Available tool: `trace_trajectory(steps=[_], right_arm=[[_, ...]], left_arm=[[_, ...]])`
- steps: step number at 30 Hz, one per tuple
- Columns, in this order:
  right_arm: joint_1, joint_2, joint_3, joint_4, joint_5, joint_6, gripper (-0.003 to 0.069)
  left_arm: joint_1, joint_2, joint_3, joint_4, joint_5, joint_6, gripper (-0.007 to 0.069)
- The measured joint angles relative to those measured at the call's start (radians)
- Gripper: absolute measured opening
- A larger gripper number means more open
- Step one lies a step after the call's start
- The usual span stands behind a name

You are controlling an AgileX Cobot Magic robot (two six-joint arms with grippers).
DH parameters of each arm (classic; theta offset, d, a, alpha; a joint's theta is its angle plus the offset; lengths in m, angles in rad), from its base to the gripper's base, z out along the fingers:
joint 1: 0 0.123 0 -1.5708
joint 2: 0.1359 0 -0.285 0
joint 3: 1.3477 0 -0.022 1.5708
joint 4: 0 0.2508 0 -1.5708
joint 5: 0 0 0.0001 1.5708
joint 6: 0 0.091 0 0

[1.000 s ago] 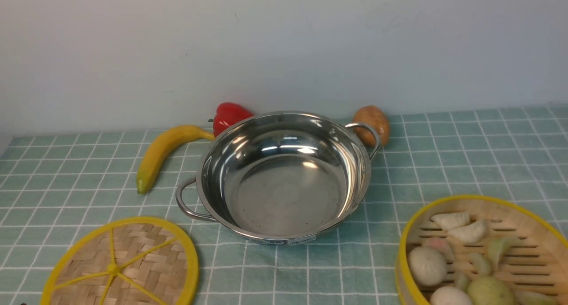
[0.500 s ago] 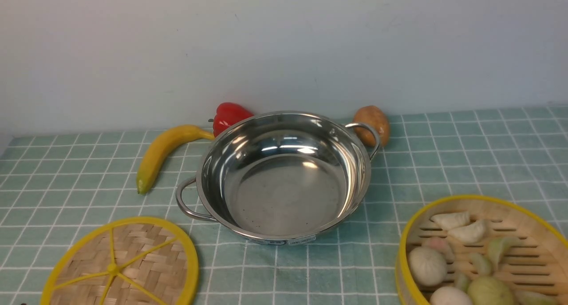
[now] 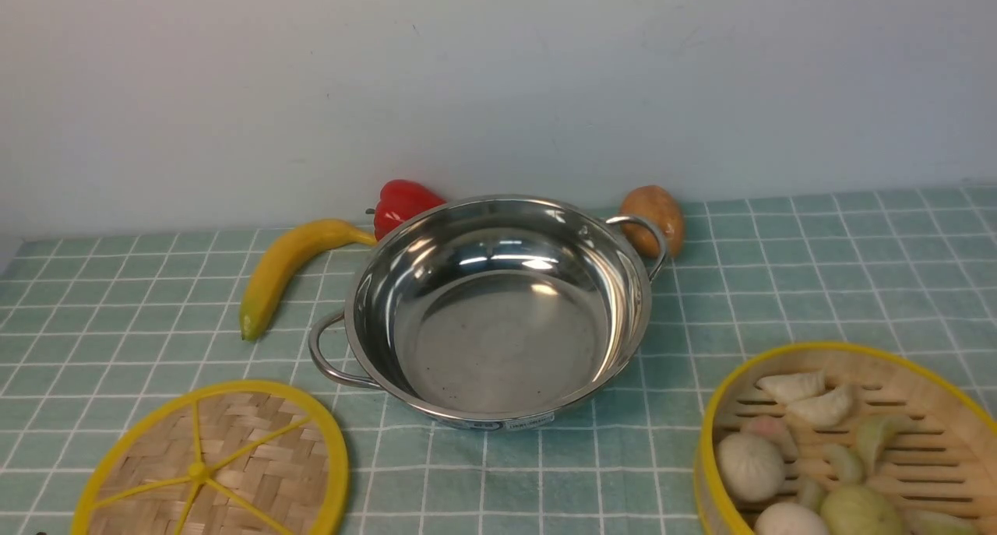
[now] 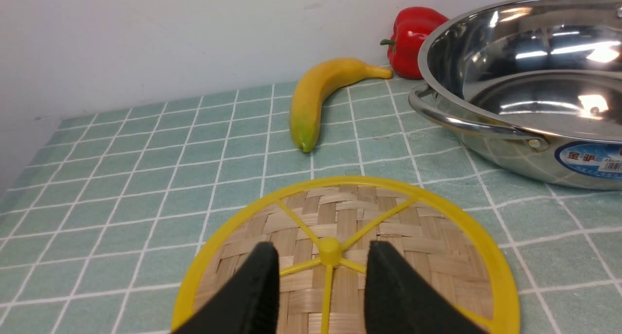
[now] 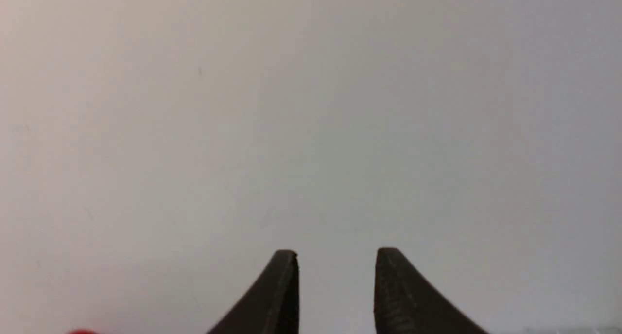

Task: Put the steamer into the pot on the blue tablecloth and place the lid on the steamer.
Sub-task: 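Reach for and grasp the rim of the bamboo steamer holding the buns with the right gripper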

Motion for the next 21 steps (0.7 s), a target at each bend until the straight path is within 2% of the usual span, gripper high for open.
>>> trace_trajectory(steps=[9,13,17,21], right_arm=[[0.0,0.141,-0.375,0.016,0.361,0.036,0.024],[0.0,0.195,-0.411,0.038,0.356,0.054,0.024],[0.0,0.23,-0.414,0.16,0.374,0.076,0.024],[0.0,0.235,-0.428,0.222,0.5,-0.015,0.024]], left_arm=[[0.0,0.0,0.0,0.0,0.0,0.0,0.0243],[0.0,0.0,0.0,0.0,0.0,0.0,0.0243],[0.0,0.0,0.0,0.0,0.0,0.0,0.0243],[0.0,0.0,0.0,0.0,0.0,0.0,0.0243]])
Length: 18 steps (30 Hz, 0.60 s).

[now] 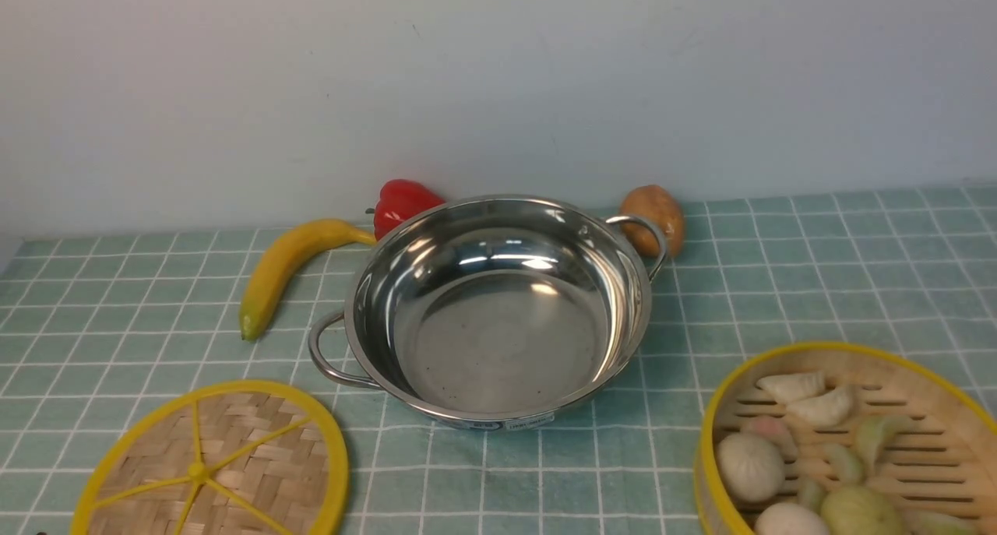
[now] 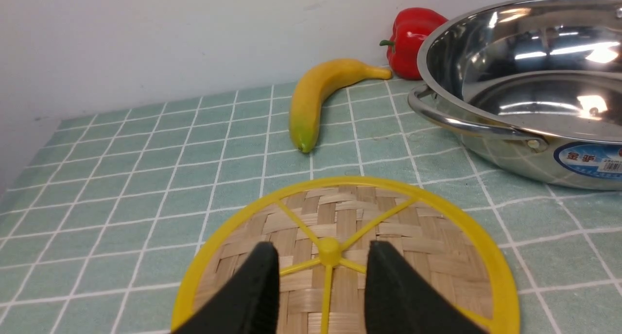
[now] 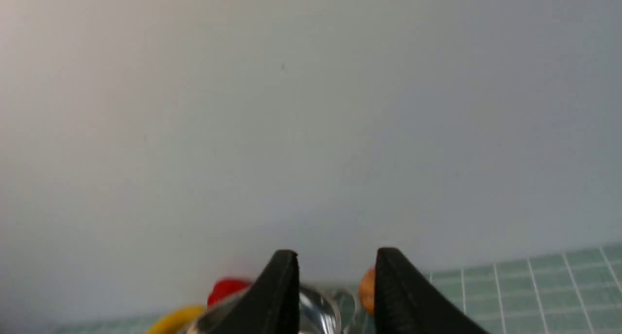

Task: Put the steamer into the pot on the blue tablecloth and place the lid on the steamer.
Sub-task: 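Reach for and grasp the rim of the bamboo steamer holding the buns with the right gripper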

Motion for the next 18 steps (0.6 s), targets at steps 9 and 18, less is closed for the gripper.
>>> trace_trajectory(steps=[9,18], right_arm=[[0.0,0.193,-0.15,0.029,0.465,-0.469,0.024],[0.16,0.47,-0.162,-0.003,0.478,-0.591,0.024]], left_arm=[[0.0,0.0,0.0,0.0,0.0,0.0,0.0243],[0.0,0.0,0.0,0.0,0.0,0.0,0.0243]])
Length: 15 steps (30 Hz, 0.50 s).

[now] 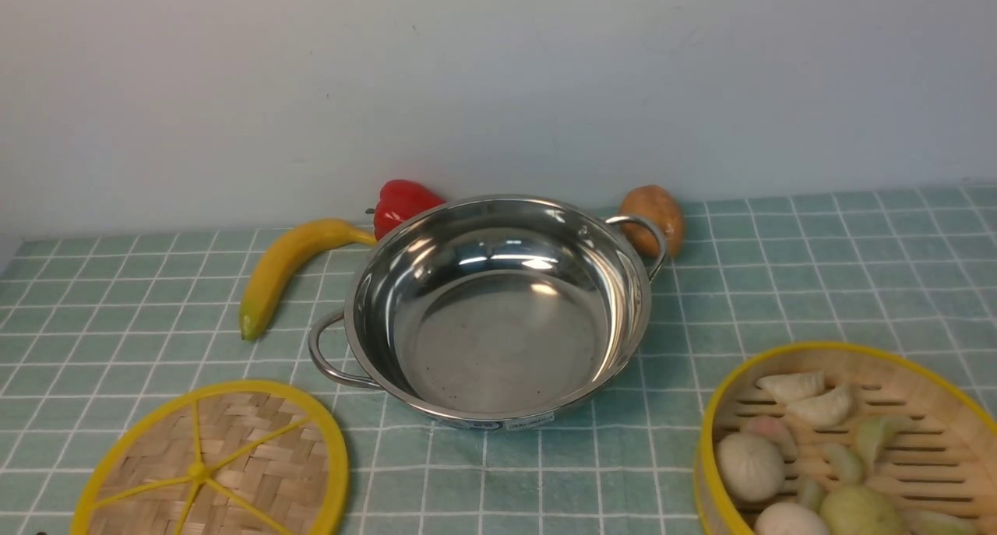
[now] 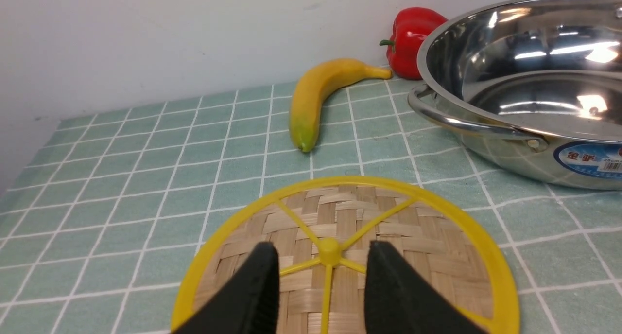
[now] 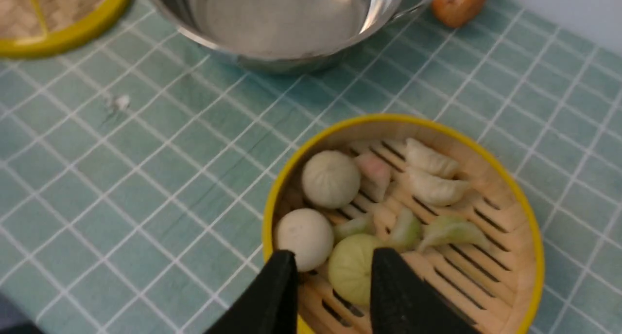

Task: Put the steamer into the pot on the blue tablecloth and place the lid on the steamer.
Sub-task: 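Reach for and grasp the rim of the bamboo steamer holding the buns with the right gripper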

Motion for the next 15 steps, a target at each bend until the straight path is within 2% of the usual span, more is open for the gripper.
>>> trace_trajectory(steps=[2,3,6,7,8,10,15], right_arm=[[0.085,0.071,0.0,-0.063,0.0,0.002,0.024],[0.085,0.071,0.0,-0.063,0.0,0.002,0.024],[0.252,0.19,0.0,-0.204,0.0,0.042,0.024],[0.261,0.203,0.0,-0.218,0.0,0.045,0.024],[0.34,0.245,0.0,-0.266,0.0,0.059,0.024],[0.439,0.3,0.0,-0.328,-0.001,0.089,0.0237],[0.531,0.38,0.0,-0.4,-0.001,0.172,0.0204]], left_arm=[[0.0,0.0,0.0,0.0,0.0,0.0,0.0243],[0.0,0.0,0.0,0.0,0.0,0.0,0.0243],[0.0,0.0,0.0,0.0,0.0,0.0,0.0243],[0.0,0.0,0.0,0.0,0.0,0.0,0.0243],[0.0,0.0,0.0,0.0,0.0,0.0,0.0243],[0.0,0.0,0.0,0.0,0.0,0.0,0.0243],[0.0,0.0,0.0,0.0,0.0,0.0,0.0243]])
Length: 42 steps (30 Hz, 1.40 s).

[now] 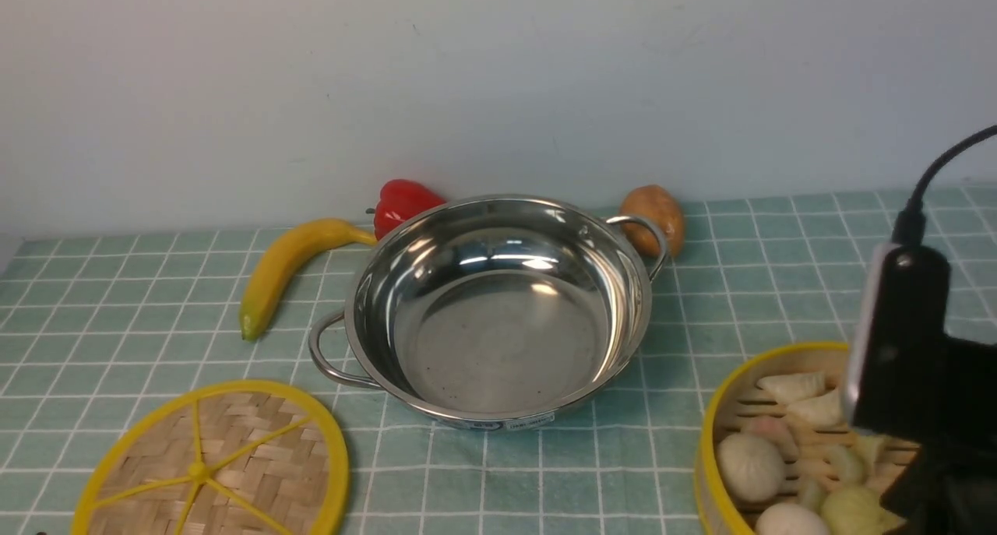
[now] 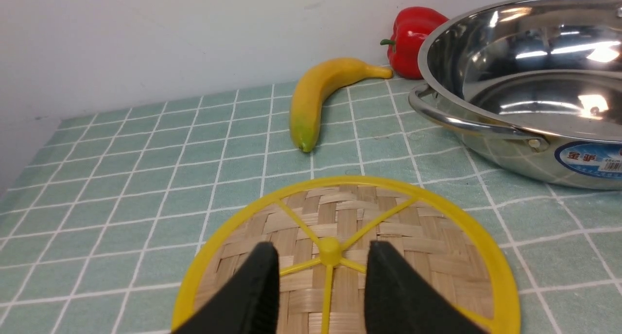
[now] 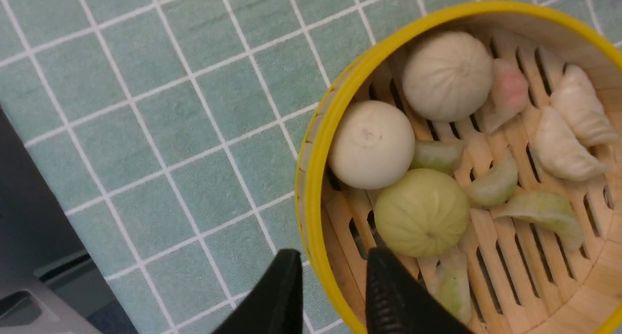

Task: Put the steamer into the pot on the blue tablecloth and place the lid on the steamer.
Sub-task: 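Reach for and grasp the rim of the bamboo steamer holding the buns with the right gripper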

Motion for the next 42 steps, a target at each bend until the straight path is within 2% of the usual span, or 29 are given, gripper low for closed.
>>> trace_trajectory(steps=[6,13,18,24,30,33,38,42], right_arm=[[0.001,0.014,0.009,-0.05,-0.001,0.05,0.0152],[0.001,0.08,0.12,-0.142,0.003,0.053,0.013],[0.001,0.127,0.15,-0.099,-0.007,0.027,0.0129],[0.001,0.177,0.149,-0.066,-0.119,0.004,0.0132],[0.001,0.177,0.151,-0.017,-0.169,0.054,0.0144],[0.001,0.177,0.152,-0.013,-0.134,0.047,0.0176],[0.001,0.177,0.157,-0.003,-0.079,0.011,0.0334],[0.001,0.186,0.158,-0.003,-0.108,0.009,0.0381]], left_arm=[[0.0,0.0,0.0,0.0,0.0,0.0,0.0243],[0.0,0.0,0.0,0.0,0.0,0.0,0.0243],[0.0,0.0,0.0,0.0,0.0,0.0,0.0243],[0.0,0.0,0.0,0.0,0.0,0.0,0.0243],[0.0,0.0,0.0,0.0,0.0,0.0,0.0243],[0.0,0.0,0.0,0.0,0.0,0.0,0.0243],[0.0,0.0,0.0,0.0,0.0,0.0,0.0243],[0.0,0.0,0.0,0.001,0.0,0.0,0.0243]])
